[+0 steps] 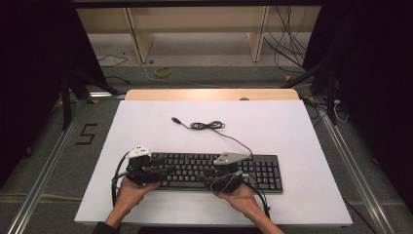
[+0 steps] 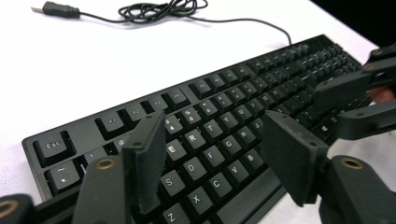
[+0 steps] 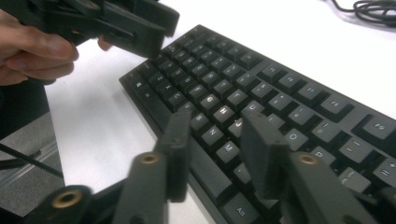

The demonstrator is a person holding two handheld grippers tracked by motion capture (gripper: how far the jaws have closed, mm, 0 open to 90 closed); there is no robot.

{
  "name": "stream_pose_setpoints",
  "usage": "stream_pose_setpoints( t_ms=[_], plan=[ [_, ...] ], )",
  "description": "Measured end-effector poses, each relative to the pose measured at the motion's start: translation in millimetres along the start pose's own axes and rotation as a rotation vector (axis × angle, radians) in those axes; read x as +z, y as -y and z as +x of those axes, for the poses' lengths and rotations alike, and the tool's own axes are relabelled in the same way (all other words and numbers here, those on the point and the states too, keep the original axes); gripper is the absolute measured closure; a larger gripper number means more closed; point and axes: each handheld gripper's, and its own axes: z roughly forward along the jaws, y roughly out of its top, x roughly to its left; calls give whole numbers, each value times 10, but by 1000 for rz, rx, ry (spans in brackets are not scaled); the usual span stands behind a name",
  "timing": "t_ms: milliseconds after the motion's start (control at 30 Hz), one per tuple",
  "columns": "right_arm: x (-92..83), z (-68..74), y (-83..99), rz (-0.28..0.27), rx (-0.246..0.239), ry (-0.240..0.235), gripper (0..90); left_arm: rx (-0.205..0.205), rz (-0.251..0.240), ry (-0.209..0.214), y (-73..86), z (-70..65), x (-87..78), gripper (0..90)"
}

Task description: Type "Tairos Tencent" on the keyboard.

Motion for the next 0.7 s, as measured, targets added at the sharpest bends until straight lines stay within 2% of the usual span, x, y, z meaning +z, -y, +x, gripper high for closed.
stream_pose_setpoints(
  t_ms=[200, 400, 700],
  plan=[
    [90, 5, -18, 16, -4, 11, 785, 6, -34, 14, 38, -39, -58, 365],
    [185, 30, -34, 40, -13, 11, 875, 16, -56, 26, 92, -62, -110, 344],
    [316, 48, -47, 66, -14, 16, 900, 9, -74, 27, 170, -60, -177, 329]
  ],
)
